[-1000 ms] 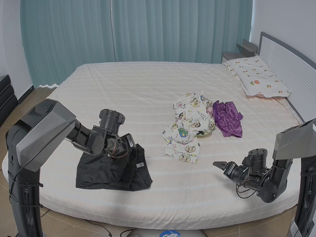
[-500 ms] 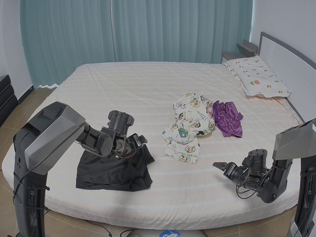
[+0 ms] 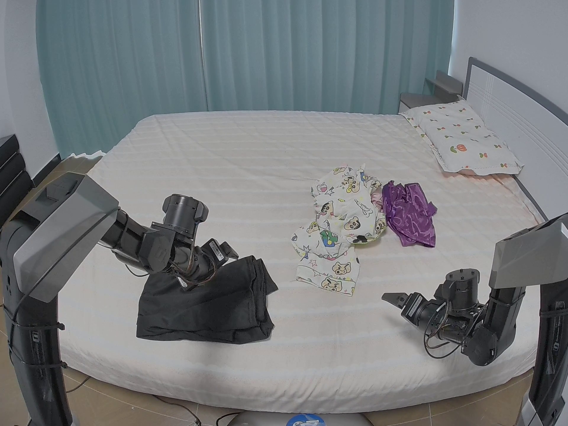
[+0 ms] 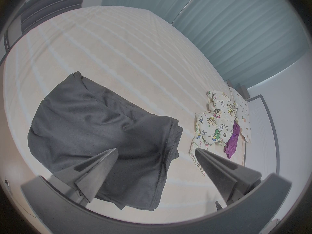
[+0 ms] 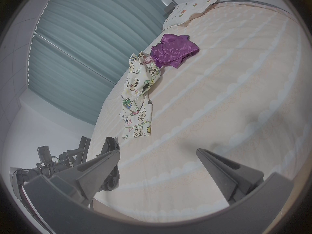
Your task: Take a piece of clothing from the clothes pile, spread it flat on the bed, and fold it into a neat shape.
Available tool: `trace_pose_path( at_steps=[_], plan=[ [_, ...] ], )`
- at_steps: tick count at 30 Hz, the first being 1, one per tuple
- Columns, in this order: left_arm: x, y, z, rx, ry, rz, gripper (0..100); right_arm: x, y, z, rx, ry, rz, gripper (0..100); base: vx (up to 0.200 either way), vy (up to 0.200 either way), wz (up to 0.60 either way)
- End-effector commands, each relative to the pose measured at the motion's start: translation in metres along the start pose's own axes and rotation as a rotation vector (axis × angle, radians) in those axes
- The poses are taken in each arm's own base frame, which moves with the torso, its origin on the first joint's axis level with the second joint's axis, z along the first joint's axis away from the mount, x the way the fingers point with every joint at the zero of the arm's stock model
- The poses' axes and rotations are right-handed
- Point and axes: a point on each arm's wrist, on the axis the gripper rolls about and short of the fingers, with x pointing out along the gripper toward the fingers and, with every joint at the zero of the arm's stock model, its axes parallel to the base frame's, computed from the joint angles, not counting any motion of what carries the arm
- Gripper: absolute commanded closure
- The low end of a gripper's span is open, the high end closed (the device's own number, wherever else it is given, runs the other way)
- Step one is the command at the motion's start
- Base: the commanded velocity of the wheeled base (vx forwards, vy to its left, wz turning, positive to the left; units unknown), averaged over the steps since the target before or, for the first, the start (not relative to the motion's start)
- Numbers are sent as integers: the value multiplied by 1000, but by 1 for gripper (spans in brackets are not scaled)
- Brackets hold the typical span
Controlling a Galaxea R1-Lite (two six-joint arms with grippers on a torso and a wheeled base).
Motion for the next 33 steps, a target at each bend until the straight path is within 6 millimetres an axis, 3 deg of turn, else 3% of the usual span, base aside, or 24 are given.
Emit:
trace_pose_path(
  at_steps=[1, 5, 18, 27, 33],
  plan=[
    [-12, 12, -1, -29, 20, 13, 0, 1, -1, -1, 0, 4, -3, 0, -200, 0, 0],
    [-12, 19, 2, -49, 32, 18, 0, 1, -1, -1, 0, 4, -3, 0, -200, 0, 0],
    [-12, 23, 12, -117, 15, 12, 0, 1, -1, -1, 0, 4, -3, 0, 0, 15, 0],
    [-30, 59, 42, -242, -13, -47, 0, 3, 8, 0, -35, -26, 49, 0, 0, 200, 0],
    [-34, 93, 38, -290, -34, -47, 0, 17, 19, -13, -112, 4, 84, 0, 0, 200, 0]
  ],
)
